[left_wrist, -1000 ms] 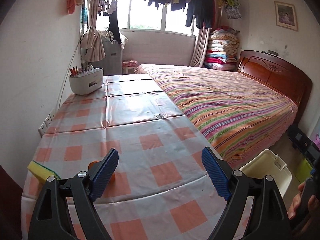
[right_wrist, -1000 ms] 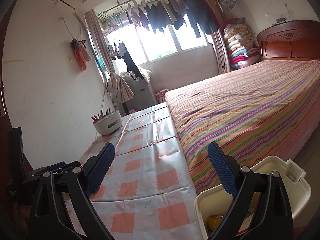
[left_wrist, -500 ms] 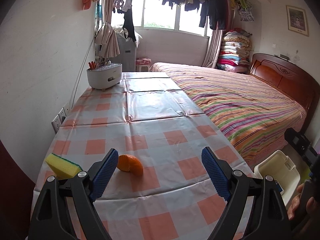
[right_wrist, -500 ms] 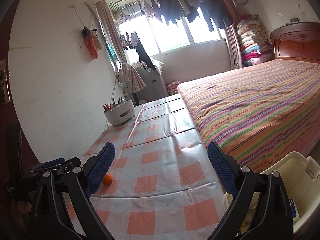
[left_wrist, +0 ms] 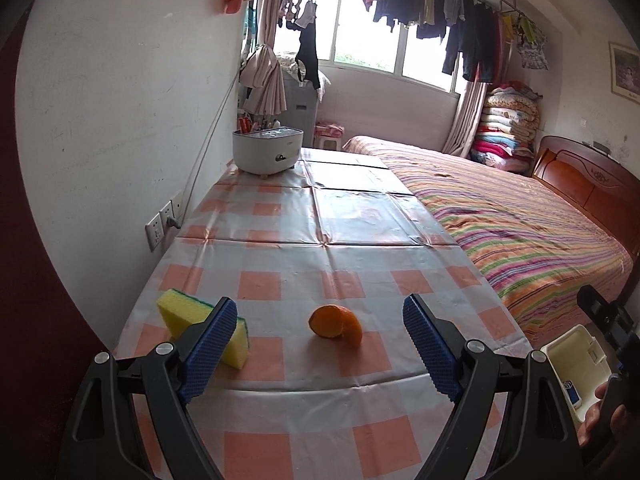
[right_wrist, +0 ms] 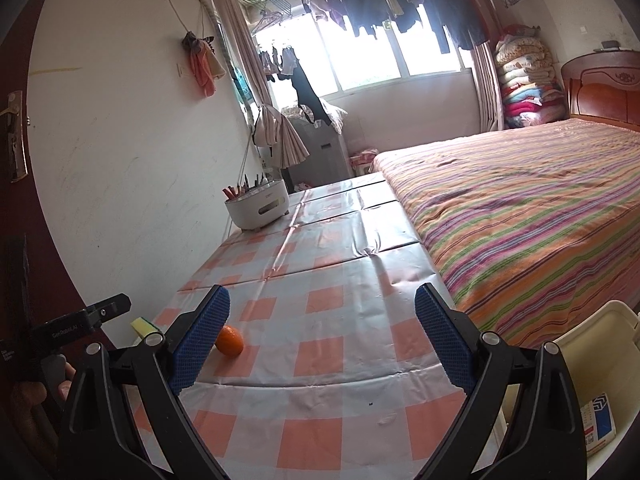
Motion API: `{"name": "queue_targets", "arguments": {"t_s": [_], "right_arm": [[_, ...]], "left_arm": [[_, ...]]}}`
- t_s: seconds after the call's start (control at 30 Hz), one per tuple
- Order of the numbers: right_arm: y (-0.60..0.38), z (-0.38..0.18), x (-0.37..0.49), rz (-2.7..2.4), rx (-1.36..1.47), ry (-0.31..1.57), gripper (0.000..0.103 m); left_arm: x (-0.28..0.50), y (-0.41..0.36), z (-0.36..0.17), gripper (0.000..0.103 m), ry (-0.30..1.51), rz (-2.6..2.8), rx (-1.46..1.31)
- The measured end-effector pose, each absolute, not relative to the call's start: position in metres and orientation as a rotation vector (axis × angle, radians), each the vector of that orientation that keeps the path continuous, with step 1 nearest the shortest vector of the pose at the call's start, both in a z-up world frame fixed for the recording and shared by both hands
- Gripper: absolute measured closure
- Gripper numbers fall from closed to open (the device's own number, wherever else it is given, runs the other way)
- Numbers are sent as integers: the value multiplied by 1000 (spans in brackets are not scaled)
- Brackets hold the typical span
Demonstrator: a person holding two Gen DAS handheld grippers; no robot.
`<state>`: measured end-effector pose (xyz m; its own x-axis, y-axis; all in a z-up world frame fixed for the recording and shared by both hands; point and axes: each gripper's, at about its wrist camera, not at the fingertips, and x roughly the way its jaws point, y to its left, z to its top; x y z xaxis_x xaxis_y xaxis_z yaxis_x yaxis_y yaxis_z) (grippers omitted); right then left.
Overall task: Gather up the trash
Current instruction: 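Move both grippers back to the table toward the sponge and orange peel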
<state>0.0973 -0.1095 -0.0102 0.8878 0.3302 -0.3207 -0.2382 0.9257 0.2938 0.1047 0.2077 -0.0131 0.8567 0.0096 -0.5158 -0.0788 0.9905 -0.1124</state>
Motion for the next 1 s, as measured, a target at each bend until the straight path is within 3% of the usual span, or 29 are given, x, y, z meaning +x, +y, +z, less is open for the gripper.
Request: {"name": "queue_targets", "arguments": {"t_s": [1.0], "right_arm": [[-65,-38,117,394,213,529,7]], "left_arm": [[87,279,-20,20,515,144,-298]]}}
